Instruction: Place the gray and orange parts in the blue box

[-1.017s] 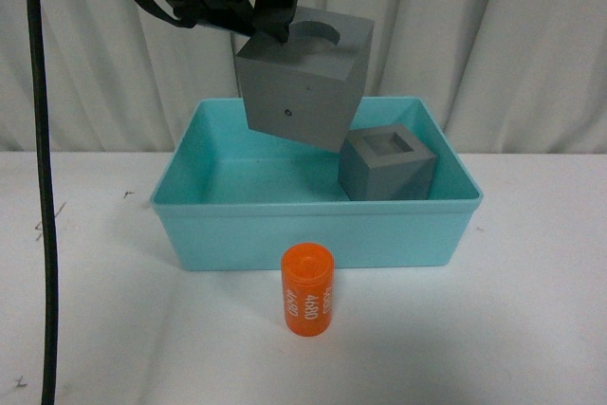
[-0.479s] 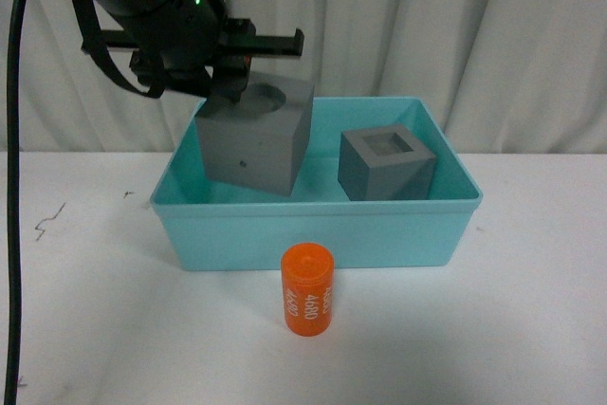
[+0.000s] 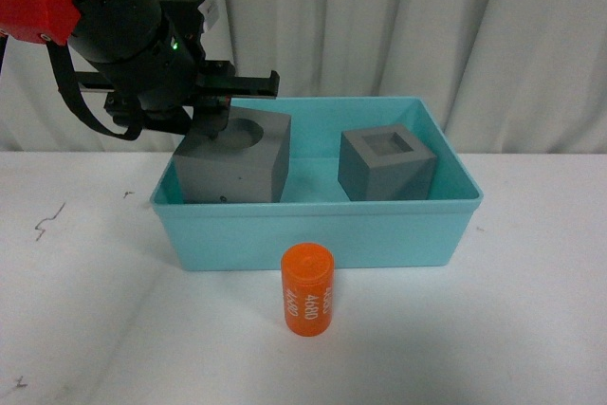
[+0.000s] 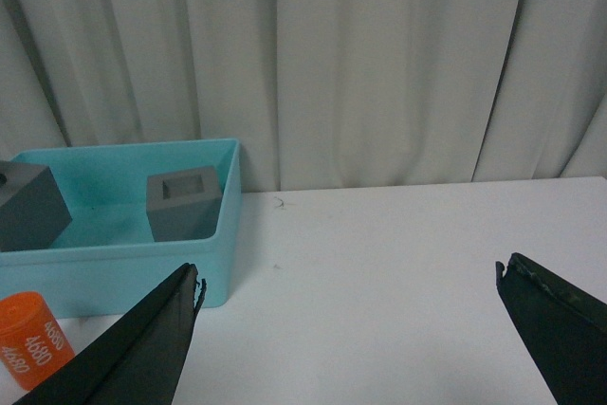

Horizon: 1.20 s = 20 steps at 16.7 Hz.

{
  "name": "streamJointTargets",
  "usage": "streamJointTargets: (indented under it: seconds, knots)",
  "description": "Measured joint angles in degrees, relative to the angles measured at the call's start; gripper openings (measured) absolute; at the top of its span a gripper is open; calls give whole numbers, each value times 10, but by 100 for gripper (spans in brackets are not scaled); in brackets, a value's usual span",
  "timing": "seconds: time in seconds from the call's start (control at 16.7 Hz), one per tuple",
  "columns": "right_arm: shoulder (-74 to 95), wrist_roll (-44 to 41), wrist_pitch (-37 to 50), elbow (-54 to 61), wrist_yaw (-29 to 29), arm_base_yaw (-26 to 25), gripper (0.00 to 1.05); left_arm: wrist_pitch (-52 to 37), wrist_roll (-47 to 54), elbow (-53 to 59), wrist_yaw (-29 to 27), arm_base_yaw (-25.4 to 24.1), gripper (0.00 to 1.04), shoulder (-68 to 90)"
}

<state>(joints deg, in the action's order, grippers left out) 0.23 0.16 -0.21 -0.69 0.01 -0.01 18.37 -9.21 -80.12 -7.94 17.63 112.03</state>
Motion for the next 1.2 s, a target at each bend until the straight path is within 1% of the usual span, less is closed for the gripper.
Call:
streamJointTargets:
  seconds: [0.06, 0.18, 0.3, 0.36, 0.42, 0.54, 0.66, 0.72, 0.78, 0.84, 0.96, 1.02, 1.2]
  knots:
    - [0, 0, 0, 0, 0, 0, 98, 0, 0, 0, 5, 0, 47, -2]
    - [0, 0, 0, 0, 0, 0, 98, -1, -3, 2, 4, -4, 71, -13]
    - [0, 0, 0, 0, 0, 0, 98, -26, -2, 28, 6, -6, 92, -65]
    - [0, 0, 0, 0, 0, 0, 98, -52, 2, 44, 7, -6, 100, -103]
    - [0, 0, 0, 0, 0, 0, 98, -75, 5, 59, 6, -6, 97, -144]
    - [0, 0, 0, 0, 0, 0, 98, -122, 18, 97, 8, -3, 98, -221]
    - [0, 0, 0, 0, 0, 0, 98, -136, 30, 138, 11, 1, 98, -279]
    - [0, 0, 0, 0, 0, 0, 98, -136, 32, 153, 4, 2, 98, -293]
    - [0, 0, 0, 0, 0, 0, 98, -245, 43, 205, -36, 5, 93, -313]
    - [0, 0, 0, 0, 0, 0, 98, -373, 65, 285, -72, -4, 80, -349]
    - [0, 0, 0, 0, 0, 0, 98, -512, 80, 418, -62, -40, 57, -418]
    - [0, 0, 0, 0, 0, 0, 98, -544, 82, 469, -51, -57, 44, -445]
    - [0, 0, 0, 0, 0, 0, 98, -573, 82, 584, -10, -83, 8, -509]
